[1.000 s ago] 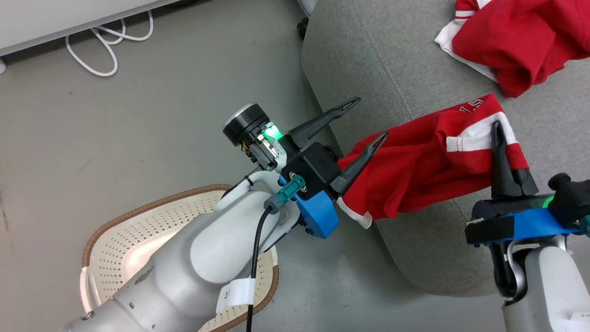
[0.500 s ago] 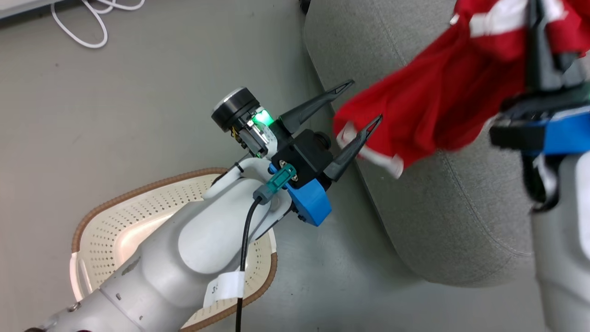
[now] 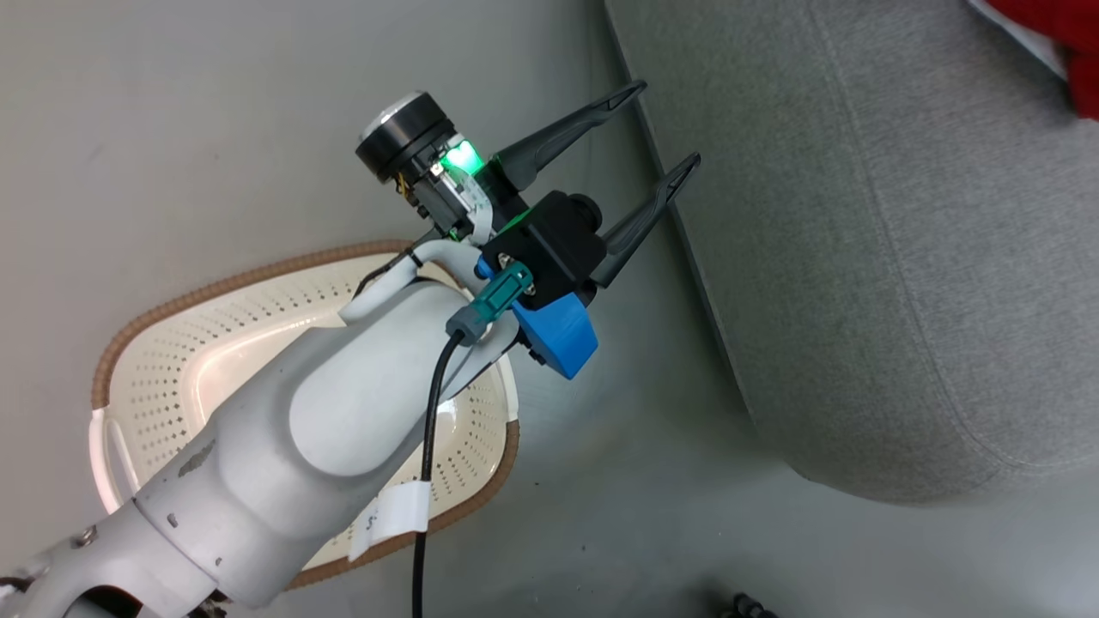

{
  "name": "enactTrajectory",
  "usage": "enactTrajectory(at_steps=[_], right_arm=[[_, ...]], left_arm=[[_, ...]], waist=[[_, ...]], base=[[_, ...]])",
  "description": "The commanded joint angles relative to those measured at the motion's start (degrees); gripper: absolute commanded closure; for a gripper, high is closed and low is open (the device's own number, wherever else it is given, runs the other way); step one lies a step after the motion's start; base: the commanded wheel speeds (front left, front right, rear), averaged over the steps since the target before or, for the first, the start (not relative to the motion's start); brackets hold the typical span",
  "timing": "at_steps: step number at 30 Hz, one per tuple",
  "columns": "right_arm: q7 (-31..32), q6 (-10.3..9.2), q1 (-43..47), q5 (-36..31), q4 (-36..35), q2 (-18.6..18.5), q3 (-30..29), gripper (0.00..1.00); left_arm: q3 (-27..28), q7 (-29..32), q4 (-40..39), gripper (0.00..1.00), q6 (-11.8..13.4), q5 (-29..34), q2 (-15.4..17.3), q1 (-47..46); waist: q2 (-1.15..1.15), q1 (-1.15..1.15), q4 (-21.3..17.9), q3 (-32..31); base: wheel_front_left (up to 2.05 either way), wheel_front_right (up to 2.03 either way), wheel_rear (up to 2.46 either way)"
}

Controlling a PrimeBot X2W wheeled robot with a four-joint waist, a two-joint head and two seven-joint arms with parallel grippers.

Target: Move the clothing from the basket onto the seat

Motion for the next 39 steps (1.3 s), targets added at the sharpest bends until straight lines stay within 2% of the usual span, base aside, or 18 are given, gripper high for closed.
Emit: enactTrajectory(at_steps=[1, 5, 9, 12, 19, 26, 33, 34, 36, 39], right_arm=[[-0.2, -0.01, -2.3, 0.0, 2.0, -3.4, -1.8, 1.00], [-0.2, -0.01, -4.3, 0.6, 6.6, -9.3, -5.8, 1.00], [-0.2, 0.00, -2.3, 0.5, 12.5, -10.9, -9.6, 1.00], [-0.2, 0.00, -0.9, 0.3, 14.3, -9.7, -10.9, 1.00], [-0.2, 0.00, 5.9, -2.0, 15.4, -1.9, -14.8, 1.00], [-0.2, 0.00, 11.5, -2.7, 16.3, 4.7, -15.7, 1.00], [-0.2, 0.00, 14.3, -2.3, 15.0, 8.3, -15.8, 1.00], [-0.2, 0.00, 14.7, -2.1, 14.5, 8.5, -16.1, 0.76], [-0.2, 0.00, 15.8, -1.8, 13.5, 8.9, -16.4, 0.00], [-0.2, 0.00, 18.2, -1.1, 11.1, 9.6, -16.6, 0.00]], left_arm=[[0.0, 0.2, -0.7, 0.00, 0.2, 0.4, 0.4, -1.4], [-0.3, 0.6, -1.6, 0.00, 0.1, 0.9, 1.0, -2.8], [-0.7, 1.0, -2.4, 0.00, -0.1, 1.1, 1.4, -4.0], [-0.8, 1.2, -2.7, 0.00, -0.1, 1.1, 1.6, -4.4], [-1.3, 1.7, -3.6, 0.00, -0.2, 0.9, 2.3, -5.1], [-1.6, 2.0, -4.1, 0.00, 0.0, 0.6, 2.8, -5.4], [-1.9, 2.0, -4.0, 0.00, 0.4, 0.4, 2.9, -5.3], [-2.0, 1.9, -3.9, 0.00, 0.4, 0.2, 2.9, -5.3], [-2.1, 1.6, -3.6, 0.00, 0.6, 0.0, 2.6, -4.9], [-2.3, 0.9, -3.0, 0.00, 0.8, -0.3, 2.1, -4.0]], waist=[[0.00, -0.01, 0.6, 2.7], [0.00, -0.01, 1.0, 5.2], [0.00, -0.01, 1.1, 7.3], [0.00, -0.01, 1.2, 8.2], [0.00, -0.01, 1.5, 9.8], [0.00, -0.01, 1.9, 10.4], [0.00, -0.01, 2.2, 10.2], [0.00, -0.01, 2.3, 10.0], [0.00, -0.01, 2.3, 9.3], [0.00, -0.01, 2.4, 7.8]], base=[[0.00, 0.00, 0.00], [0.00, 0.00, 0.00], [0.00, 0.00, 0.00], [0.00, 0.00, 0.00], [0.00, 0.00, 0.00], [0.00, 0.00, 0.00], [0.00, 0.00, 0.00], [0.00, 0.00, 0.00], [0.00, 0.00, 0.00], [0.00, 0.00, 0.00]])
